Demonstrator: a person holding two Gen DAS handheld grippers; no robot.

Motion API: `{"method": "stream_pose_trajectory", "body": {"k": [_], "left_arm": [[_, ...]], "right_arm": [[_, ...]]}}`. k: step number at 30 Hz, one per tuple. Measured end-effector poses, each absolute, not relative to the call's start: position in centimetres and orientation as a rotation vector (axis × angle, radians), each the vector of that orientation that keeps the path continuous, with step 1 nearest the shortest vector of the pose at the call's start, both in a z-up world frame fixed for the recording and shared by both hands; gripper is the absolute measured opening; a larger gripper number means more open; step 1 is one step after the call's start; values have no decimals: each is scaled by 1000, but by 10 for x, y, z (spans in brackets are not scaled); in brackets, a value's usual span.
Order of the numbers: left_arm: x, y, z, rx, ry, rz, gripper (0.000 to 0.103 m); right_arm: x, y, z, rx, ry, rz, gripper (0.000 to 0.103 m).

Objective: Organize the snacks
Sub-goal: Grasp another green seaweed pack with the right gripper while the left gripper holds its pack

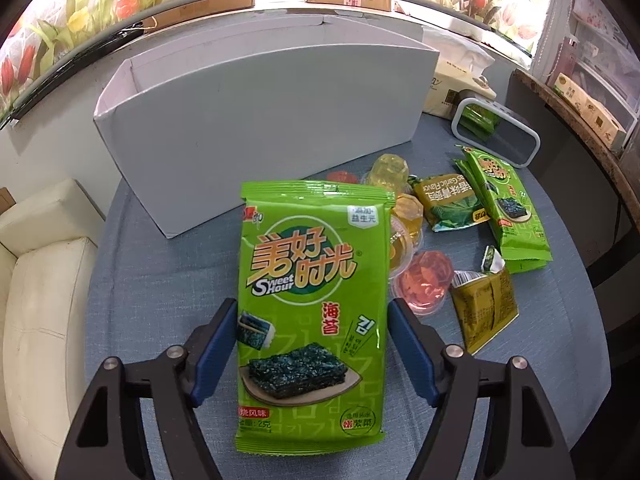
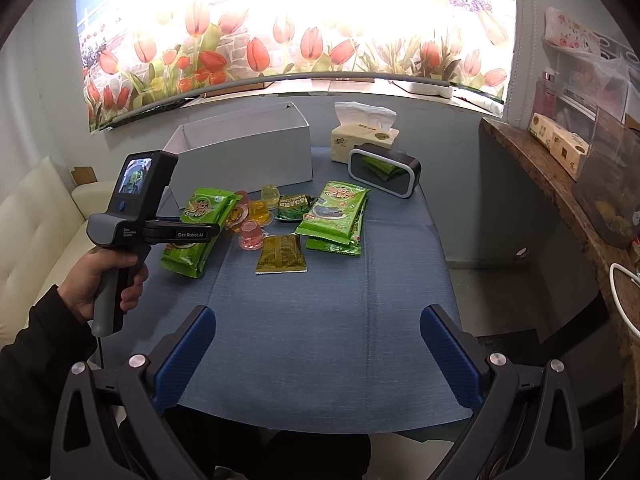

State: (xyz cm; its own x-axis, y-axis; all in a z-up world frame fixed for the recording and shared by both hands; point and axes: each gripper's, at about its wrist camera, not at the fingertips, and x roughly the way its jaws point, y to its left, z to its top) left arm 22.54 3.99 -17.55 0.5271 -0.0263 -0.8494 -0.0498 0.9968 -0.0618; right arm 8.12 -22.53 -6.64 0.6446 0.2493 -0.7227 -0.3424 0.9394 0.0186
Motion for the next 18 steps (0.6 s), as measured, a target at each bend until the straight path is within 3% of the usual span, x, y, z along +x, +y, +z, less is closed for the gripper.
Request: {"method": "stream_pose_trajectory", "body": {"k": [6, 18], "left_arm": [[223, 45, -172, -102, 999, 5, 68], [185, 40, -134, -86, 934, -11, 67]], "right_arm": [[83, -227, -67, -119, 807, 331, 103], [96, -215, -77, -121, 807, 333, 103]]}}
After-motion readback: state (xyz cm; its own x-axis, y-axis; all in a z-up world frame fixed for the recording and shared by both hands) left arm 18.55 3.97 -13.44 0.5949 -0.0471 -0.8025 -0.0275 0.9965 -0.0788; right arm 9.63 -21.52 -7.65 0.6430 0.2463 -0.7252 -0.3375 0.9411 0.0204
